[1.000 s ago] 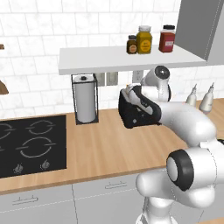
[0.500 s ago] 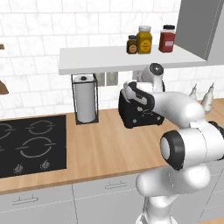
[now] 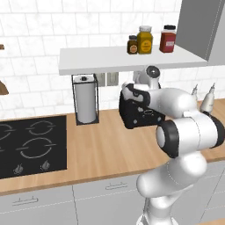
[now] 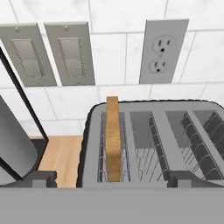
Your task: Start the toaster. Once the lever pops up, take the bread to the plate on the dining counter.
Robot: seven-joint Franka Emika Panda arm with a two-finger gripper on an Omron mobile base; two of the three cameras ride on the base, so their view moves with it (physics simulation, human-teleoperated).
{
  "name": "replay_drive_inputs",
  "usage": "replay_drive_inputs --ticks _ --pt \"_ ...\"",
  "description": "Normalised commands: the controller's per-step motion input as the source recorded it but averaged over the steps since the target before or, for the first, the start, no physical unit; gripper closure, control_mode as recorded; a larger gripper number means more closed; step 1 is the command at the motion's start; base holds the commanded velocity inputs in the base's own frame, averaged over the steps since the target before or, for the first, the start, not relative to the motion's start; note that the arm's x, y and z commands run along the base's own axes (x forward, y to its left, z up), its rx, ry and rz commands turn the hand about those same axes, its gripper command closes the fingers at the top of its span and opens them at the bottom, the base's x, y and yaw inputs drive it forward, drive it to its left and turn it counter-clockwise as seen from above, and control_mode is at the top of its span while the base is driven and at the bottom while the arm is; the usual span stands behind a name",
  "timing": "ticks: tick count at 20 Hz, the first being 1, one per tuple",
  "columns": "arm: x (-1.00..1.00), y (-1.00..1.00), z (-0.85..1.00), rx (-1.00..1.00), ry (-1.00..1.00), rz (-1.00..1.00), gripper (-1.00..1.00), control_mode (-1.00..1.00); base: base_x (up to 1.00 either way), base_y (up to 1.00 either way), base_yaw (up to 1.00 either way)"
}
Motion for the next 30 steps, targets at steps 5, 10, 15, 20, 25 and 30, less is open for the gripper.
replay_drive_inputs --ticks 5,10,15,20,25,30 --pt "0.39 0.0 -0.17 0.0 0.06 0.0 -1.0 -1.0 0.0 0.0 0.0" --pt "0.31 0.0 -0.05 0.0 0.1 0.0 -1.0 -1.0 0.0 0.0 0.0" --pt "0.28 0.0 0.0 0.0 0.12 0.0 -1.0 -1.0 0.0 0.0 0.0" --pt "0.22 0.0 0.0 0.0 0.1 0.0 -1.0 -1.0 0.0 0.0 0.0" --pt "0.02 0.0 0.0 0.0 0.01 0.0 -1.0 -1.0 0.0 0.0 0.0" --pt "0.08 0.0 0.0 0.0 0.0 0.0 -1.0 -1.0 0.0 0.0 0.0"
